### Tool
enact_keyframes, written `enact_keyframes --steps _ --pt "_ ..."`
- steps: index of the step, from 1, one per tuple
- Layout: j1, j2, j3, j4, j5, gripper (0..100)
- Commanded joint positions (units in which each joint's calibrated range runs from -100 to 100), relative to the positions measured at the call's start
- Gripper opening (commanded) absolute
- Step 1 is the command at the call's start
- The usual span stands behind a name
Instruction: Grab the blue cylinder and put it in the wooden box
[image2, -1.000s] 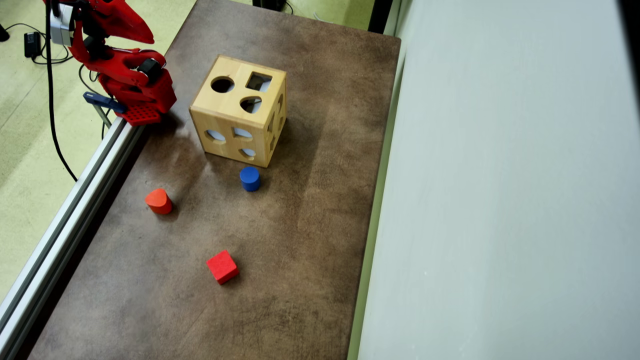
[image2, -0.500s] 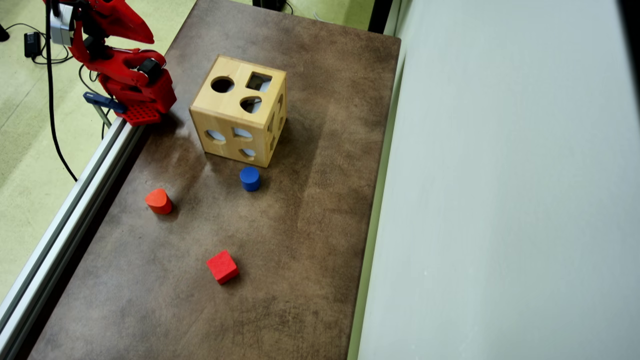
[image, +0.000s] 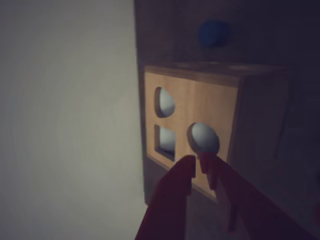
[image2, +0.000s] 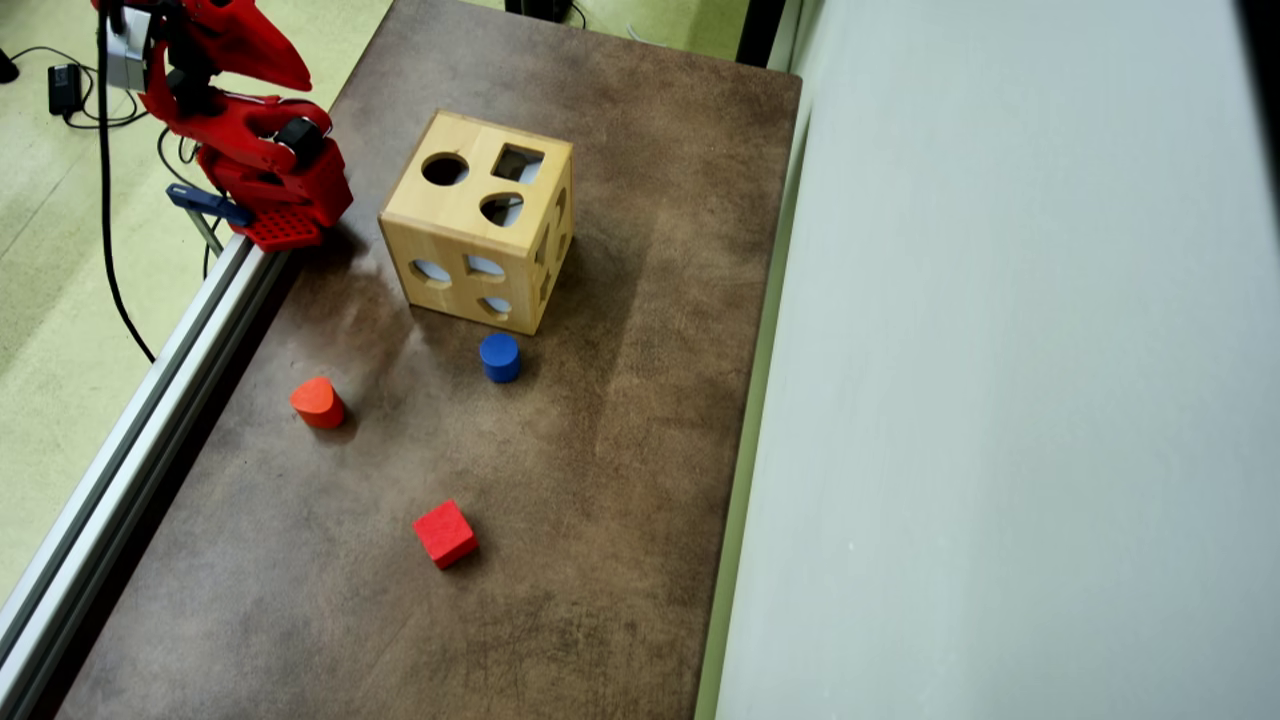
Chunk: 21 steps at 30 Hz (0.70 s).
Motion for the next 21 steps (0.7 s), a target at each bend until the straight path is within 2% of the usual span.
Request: enact_keyframes --steps 1,7,10,16,21 --pt "0.32 18.32 -7.50 -0.55 0.29 3" --pt "0.69 38.96 -20.47 -0.55 0.29 3" --pt "4.26 50.42 -22.43 -1.92 0.24 3" --pt "17.48 67.92 -22.61 -17.68 0.49 3" --pt "20.90 78.70 -22.08 -25.64 4.59 3"
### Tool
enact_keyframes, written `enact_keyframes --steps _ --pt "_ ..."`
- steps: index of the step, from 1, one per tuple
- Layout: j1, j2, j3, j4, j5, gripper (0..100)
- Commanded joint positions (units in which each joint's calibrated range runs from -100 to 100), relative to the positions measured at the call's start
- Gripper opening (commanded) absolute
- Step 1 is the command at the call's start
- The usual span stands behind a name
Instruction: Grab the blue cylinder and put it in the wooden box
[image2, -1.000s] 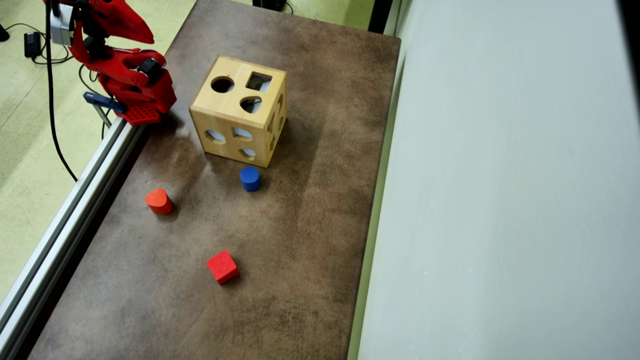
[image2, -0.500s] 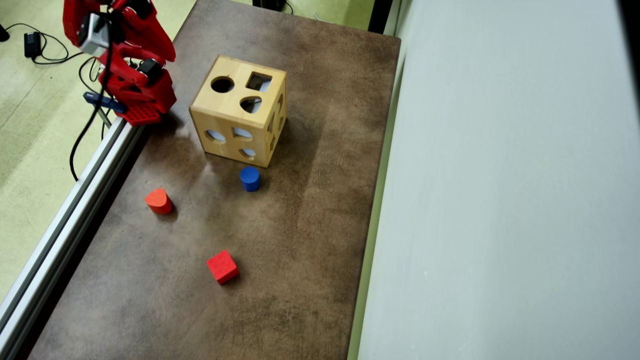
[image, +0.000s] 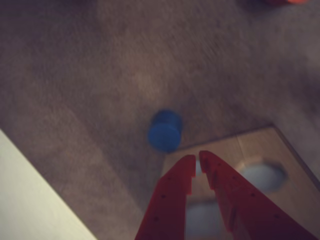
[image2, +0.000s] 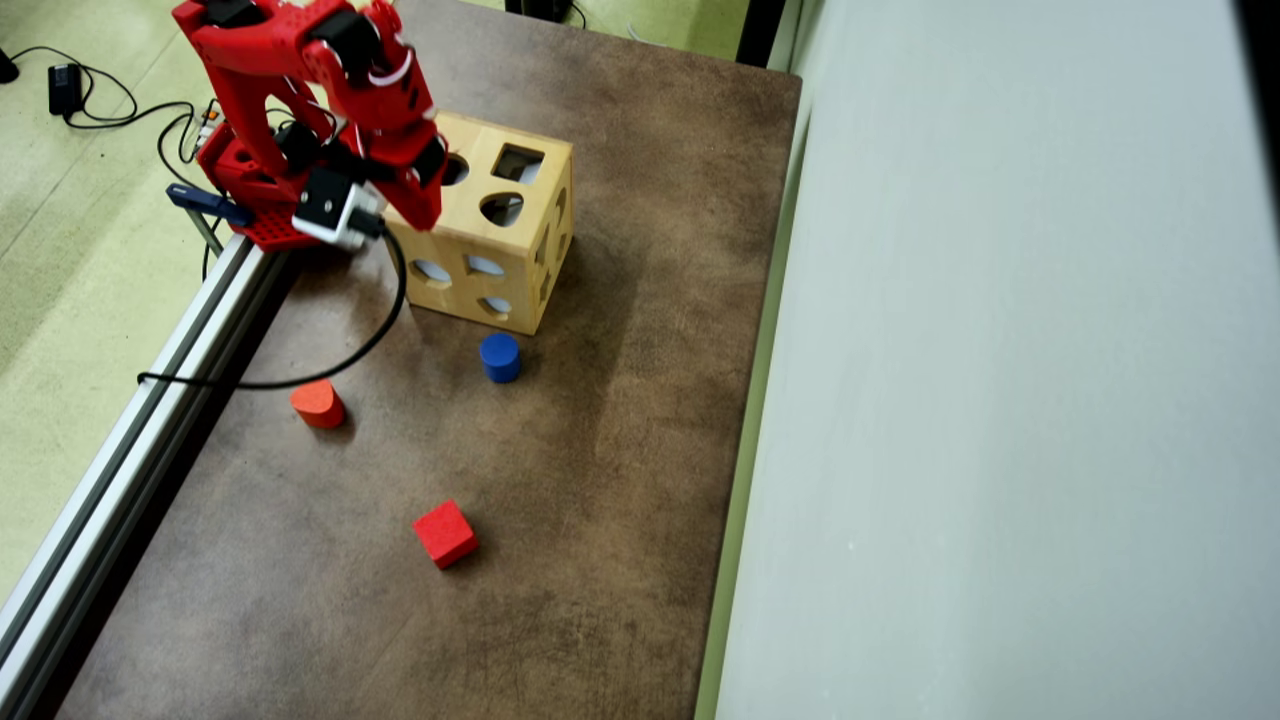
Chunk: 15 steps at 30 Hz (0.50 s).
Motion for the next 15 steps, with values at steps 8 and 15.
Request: enact_keyframes --steps 8,15 --pt "0.31 19.16 -3.19 -4.82 8.01 3" --pt "-4.52 19.92 -9.01 -4.82 8.50 3"
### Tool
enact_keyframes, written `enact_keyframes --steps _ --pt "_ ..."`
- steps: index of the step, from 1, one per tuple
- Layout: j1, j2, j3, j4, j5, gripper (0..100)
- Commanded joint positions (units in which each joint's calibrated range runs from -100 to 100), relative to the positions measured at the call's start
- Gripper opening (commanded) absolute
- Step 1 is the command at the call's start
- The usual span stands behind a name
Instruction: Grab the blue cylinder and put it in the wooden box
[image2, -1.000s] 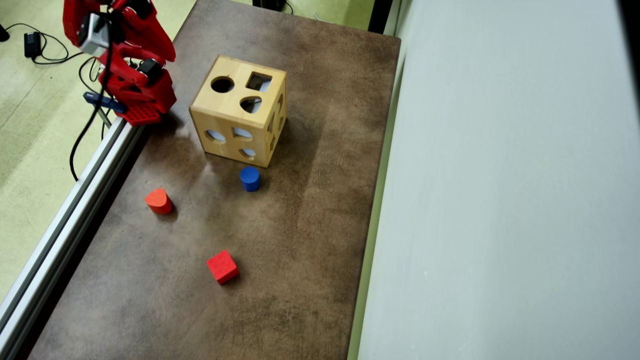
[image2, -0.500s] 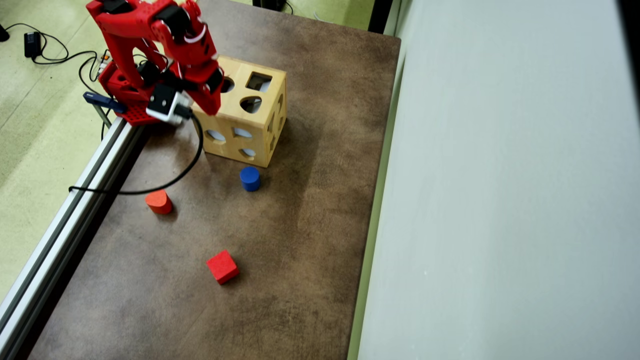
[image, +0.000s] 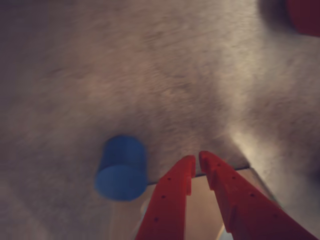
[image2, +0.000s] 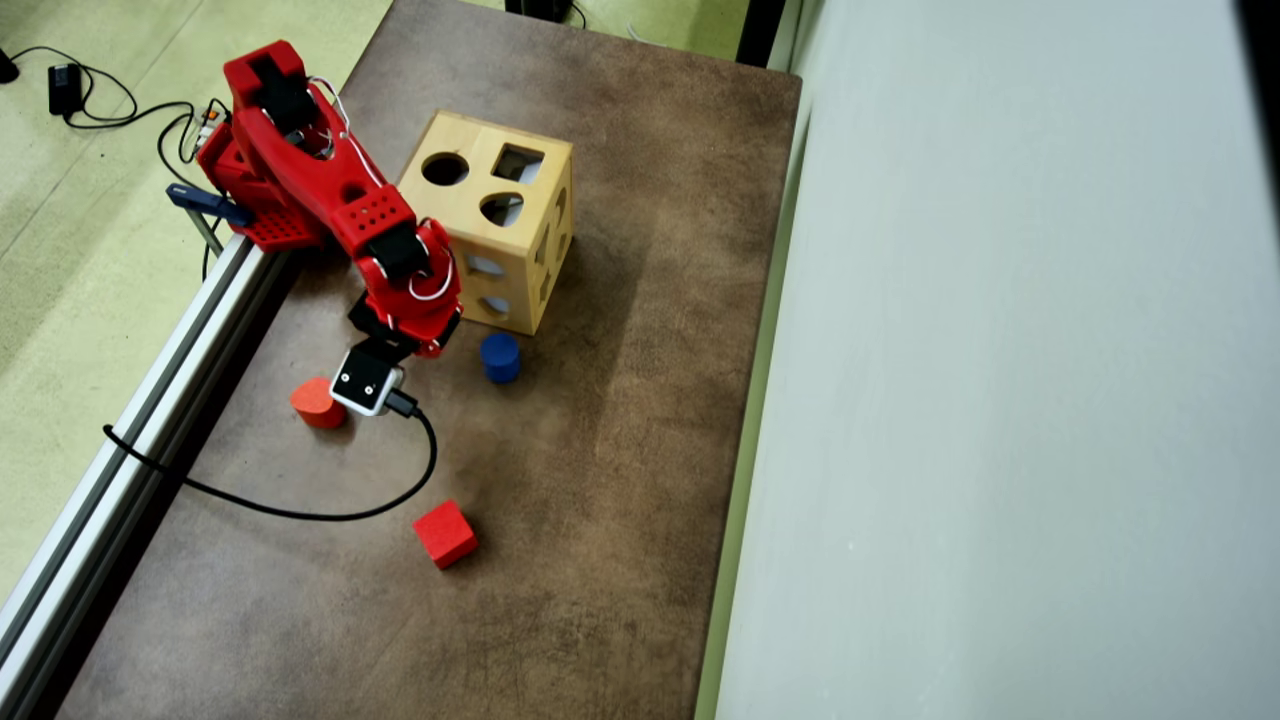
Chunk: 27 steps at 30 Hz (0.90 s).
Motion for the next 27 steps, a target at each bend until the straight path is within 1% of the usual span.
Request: enact_keyframes --steps 1,6,12,14,18,20,25,27 --pt "-3.83 -1.35 -5.93 -0.70 0.24 3" --pt "-8.14 -1.27 -8.25 -0.70 0.00 3" --pt "-10.22 0.09 -8.97 -0.78 -0.05 4" --pt "-10.59 0.43 -9.33 -0.78 -0.10 7" --pt "-10.67 1.03 -9.59 0.18 -0.05 20" --pt "-10.45 1.03 -9.59 0.26 0.05 23" --pt "-10.07 1.03 -8.70 0.67 0.00 25" --pt "-10.00 1.03 -8.70 2.84 0.00 25"
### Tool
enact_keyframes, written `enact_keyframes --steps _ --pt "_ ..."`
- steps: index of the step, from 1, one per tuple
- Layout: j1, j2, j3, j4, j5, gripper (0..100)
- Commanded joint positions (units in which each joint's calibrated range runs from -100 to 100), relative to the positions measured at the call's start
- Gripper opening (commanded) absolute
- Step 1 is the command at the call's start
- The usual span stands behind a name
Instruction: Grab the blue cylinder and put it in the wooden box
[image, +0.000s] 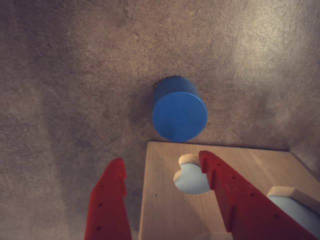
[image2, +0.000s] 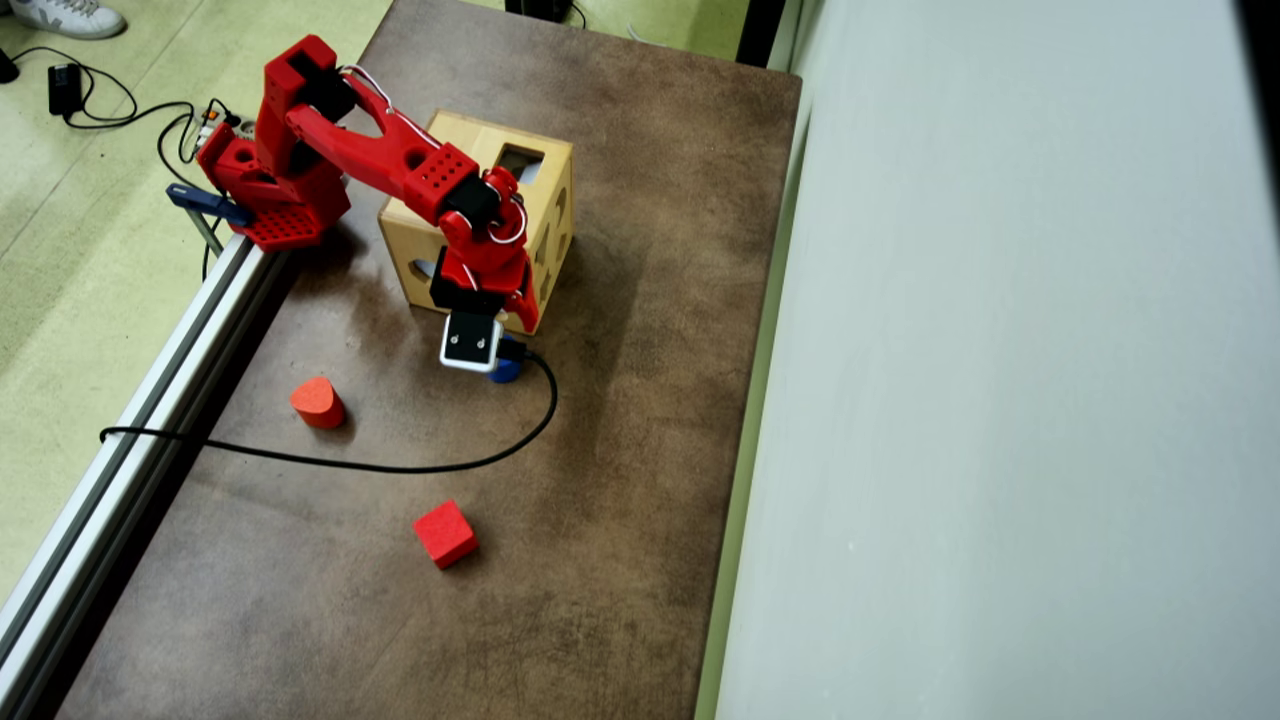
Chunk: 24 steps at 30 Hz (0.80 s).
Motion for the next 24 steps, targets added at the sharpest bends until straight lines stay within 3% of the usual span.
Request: enact_keyframes --steps 1,10,24 --pt "0.21 -0.58 -2.20 3.72 -0.05 25" --pt "0.21 3.07 -2.82 5.81 0.39 25" --pt "3.40 3.49 -2.20 6.05 0.05 34"
